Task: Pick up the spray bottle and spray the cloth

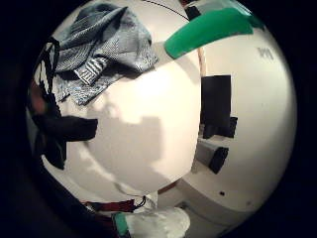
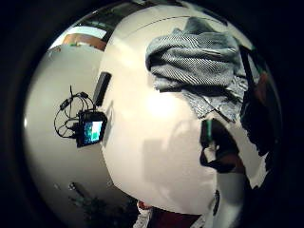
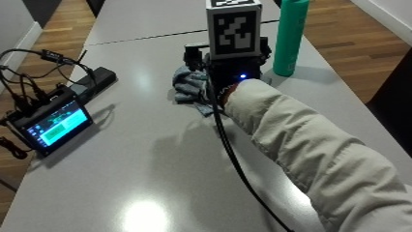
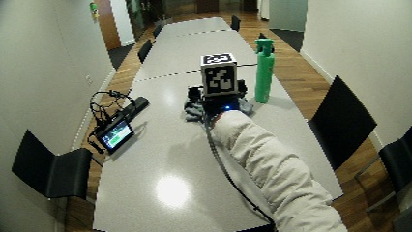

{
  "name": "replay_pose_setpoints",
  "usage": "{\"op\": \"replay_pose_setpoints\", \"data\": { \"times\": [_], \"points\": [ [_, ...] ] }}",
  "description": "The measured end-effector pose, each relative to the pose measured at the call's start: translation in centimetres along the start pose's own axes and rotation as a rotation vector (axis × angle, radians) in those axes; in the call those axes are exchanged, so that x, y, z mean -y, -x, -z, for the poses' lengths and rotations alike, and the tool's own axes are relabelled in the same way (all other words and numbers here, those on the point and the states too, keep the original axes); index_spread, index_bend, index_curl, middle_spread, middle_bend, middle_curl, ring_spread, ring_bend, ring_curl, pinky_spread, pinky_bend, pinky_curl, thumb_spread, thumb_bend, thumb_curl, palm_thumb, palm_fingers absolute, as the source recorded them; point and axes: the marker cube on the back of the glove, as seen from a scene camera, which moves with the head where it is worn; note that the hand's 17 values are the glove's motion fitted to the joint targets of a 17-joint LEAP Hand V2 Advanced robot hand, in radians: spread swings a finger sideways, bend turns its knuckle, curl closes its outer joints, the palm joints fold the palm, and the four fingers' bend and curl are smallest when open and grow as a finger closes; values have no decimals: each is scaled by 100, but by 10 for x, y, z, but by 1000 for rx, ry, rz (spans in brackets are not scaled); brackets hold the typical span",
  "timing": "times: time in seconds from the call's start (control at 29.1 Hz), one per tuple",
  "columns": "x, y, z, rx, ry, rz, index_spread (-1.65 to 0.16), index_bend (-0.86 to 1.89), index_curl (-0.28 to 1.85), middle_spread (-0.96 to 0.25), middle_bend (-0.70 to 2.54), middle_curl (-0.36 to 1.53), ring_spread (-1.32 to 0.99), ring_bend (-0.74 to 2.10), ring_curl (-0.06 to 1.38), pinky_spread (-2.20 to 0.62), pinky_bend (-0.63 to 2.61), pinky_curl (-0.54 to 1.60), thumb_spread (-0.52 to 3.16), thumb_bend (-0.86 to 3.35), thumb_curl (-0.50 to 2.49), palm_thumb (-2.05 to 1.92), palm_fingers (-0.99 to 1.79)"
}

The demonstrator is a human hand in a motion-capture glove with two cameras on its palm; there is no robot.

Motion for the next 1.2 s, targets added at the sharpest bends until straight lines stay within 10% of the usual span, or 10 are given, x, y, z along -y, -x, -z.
{"op": "replay_pose_setpoints", "data": {
  "times": [0.38,0.69,1.2],
  "points": [
    [-22,-111,-7,988,-331,64,-22,13,34,-10,52,39,-14,73,42,-22,80,44,80,15,39,88,102],
    [40,-153,-60,1218,-365,-61,-34,16,38,-4,41,40,-11,36,38,-13,50,42,79,11,43,97,-8],
    [50,-173,-72,1372,-450,-161,-32,16,31,-10,47,42,-13,62,37,-8,39,30,69,10,51,115,78]
  ]
}}
